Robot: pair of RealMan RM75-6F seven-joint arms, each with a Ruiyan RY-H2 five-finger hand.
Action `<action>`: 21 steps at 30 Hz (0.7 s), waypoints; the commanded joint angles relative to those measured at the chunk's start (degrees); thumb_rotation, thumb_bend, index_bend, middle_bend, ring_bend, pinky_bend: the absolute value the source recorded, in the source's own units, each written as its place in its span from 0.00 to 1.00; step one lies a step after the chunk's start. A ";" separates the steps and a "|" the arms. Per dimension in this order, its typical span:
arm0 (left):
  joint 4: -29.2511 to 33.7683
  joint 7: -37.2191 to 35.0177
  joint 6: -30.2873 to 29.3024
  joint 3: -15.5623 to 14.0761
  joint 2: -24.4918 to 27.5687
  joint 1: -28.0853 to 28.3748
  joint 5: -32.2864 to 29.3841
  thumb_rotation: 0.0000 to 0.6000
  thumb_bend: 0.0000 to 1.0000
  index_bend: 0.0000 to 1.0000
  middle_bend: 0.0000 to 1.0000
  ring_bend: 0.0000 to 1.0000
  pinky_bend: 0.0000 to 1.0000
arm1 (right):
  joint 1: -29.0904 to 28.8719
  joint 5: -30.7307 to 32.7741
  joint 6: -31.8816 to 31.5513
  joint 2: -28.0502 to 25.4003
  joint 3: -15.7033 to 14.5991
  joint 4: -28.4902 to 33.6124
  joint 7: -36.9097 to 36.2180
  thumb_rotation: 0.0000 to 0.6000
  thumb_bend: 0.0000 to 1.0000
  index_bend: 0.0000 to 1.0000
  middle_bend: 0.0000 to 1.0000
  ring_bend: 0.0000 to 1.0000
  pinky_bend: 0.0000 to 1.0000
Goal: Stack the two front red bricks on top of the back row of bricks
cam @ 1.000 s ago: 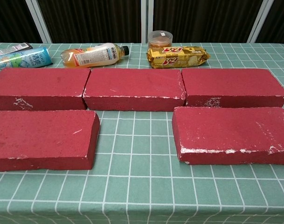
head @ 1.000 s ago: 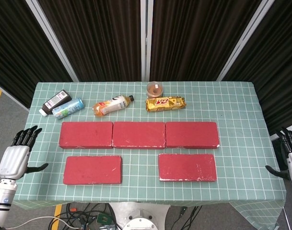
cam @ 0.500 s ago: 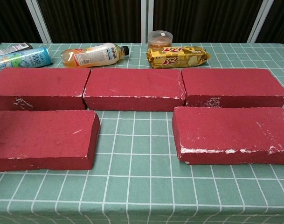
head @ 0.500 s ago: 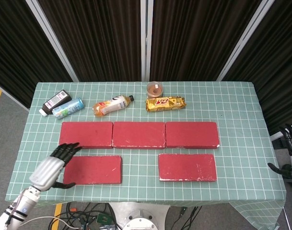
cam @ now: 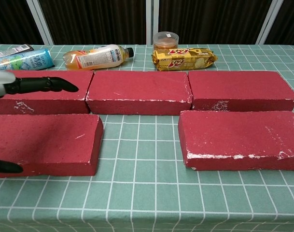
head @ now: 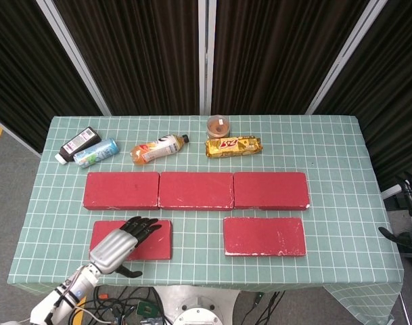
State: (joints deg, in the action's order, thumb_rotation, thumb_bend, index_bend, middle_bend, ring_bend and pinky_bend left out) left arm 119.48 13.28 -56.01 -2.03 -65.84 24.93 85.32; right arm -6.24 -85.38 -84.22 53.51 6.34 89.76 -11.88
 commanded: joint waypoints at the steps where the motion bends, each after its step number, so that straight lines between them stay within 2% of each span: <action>1: 1.48 5.67 2.16 1.57 -2.50 2.18 -5.84 1.00 0.00 0.00 0.00 0.00 0.00 | 0.06 0.20 -0.15 0.11 0.14 -0.75 -0.98 1.00 0.00 0.00 0.00 0.00 0.00; 7: 0.01 13.53 4.81 3.56 -7.52 6.51 -18.10 1.00 0.00 0.00 0.00 0.00 0.00 | 0.44 0.37 -0.52 0.48 0.08 -2.38 -2.75 1.00 0.00 0.00 0.00 0.00 0.00; 12: -1.06 19.93 3.07 3.93 -11.09 9.57 -27.69 1.00 0.00 0.00 0.00 0.00 0.00 | 1.02 0.23 -1.14 0.80 -0.19 -3.84 -4.08 1.00 0.00 0.00 0.00 0.00 0.00; 21: -0.88 26.07 -3.61 3.06 -14.33 11.44 -34.53 1.00 0.00 0.00 0.00 0.00 0.00 | 1.20 0.73 -0.74 1.69 -0.24 -6.13 -6.09 1.00 0.00 0.00 0.00 0.00 0.00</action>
State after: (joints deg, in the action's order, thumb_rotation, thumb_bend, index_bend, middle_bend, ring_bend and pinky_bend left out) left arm 118.51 38.47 -58.55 1.30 -79.41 35.81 52.02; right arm -5.04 -84.66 -85.04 55.09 6.14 83.76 -17.85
